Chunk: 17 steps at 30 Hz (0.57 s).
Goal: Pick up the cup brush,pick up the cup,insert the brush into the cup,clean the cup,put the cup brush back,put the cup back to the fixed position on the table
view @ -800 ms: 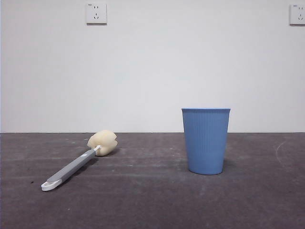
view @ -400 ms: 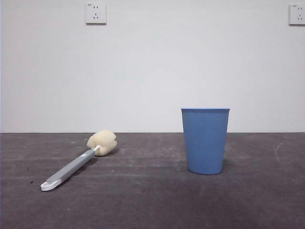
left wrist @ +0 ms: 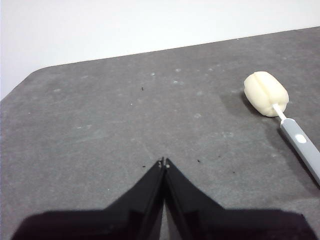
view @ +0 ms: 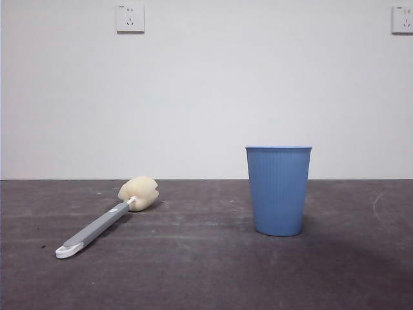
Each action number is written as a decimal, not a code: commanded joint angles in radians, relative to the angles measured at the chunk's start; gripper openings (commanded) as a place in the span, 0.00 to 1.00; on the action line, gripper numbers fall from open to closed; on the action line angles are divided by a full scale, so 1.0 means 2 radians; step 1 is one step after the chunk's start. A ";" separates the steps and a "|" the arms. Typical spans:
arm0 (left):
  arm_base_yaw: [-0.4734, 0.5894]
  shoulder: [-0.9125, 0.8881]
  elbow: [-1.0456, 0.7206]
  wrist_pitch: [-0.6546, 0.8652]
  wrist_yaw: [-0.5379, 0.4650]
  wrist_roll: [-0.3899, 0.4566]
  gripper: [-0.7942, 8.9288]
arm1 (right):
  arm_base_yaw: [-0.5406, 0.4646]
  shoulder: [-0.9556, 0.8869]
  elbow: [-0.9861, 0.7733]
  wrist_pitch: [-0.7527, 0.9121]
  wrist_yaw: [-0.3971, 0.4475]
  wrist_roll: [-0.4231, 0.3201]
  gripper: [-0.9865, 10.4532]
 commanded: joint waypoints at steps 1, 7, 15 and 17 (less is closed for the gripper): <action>0.001 -0.001 -0.007 0.005 -0.001 -0.005 0.08 | -0.016 -0.014 -0.019 0.006 0.002 0.012 0.09; 0.001 -0.001 -0.007 0.005 -0.001 -0.005 0.08 | -0.046 -0.025 -0.050 -0.009 -0.001 0.040 0.09; 0.001 -0.001 -0.007 0.005 -0.001 -0.005 0.08 | -0.062 -0.025 -0.050 -0.071 -0.019 0.034 0.09; 0.001 -0.001 -0.007 0.005 -0.001 -0.005 0.08 | -0.062 -0.025 -0.050 -0.071 -0.025 0.030 0.09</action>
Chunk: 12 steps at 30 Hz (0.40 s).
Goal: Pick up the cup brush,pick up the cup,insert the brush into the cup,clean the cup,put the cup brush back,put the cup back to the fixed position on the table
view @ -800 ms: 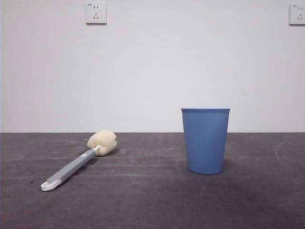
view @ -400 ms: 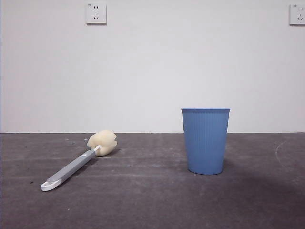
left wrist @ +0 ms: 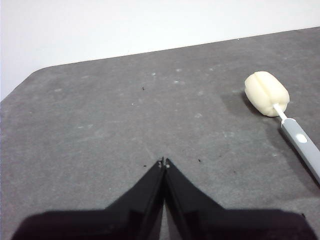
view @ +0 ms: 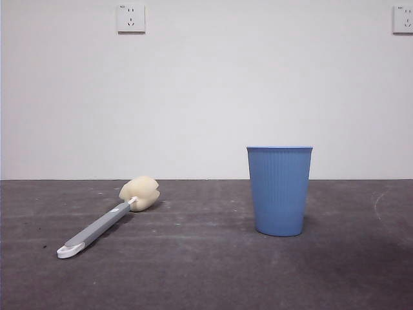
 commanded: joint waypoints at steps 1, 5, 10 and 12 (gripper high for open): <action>0.001 -0.001 -0.007 0.004 0.000 -0.005 0.08 | 0.000 -0.001 -0.005 -0.004 -0.004 -0.006 0.09; 0.001 -0.001 -0.007 0.004 0.000 -0.005 0.08 | 0.000 -0.001 -0.005 -0.002 -0.004 -0.010 0.09; 0.001 -0.001 -0.007 0.004 0.000 -0.005 0.08 | 0.000 0.002 -0.005 -0.002 -0.004 -0.010 0.09; 0.001 -0.001 -0.007 0.004 0.000 -0.005 0.08 | 0.000 0.002 -0.005 -0.002 -0.004 -0.010 0.09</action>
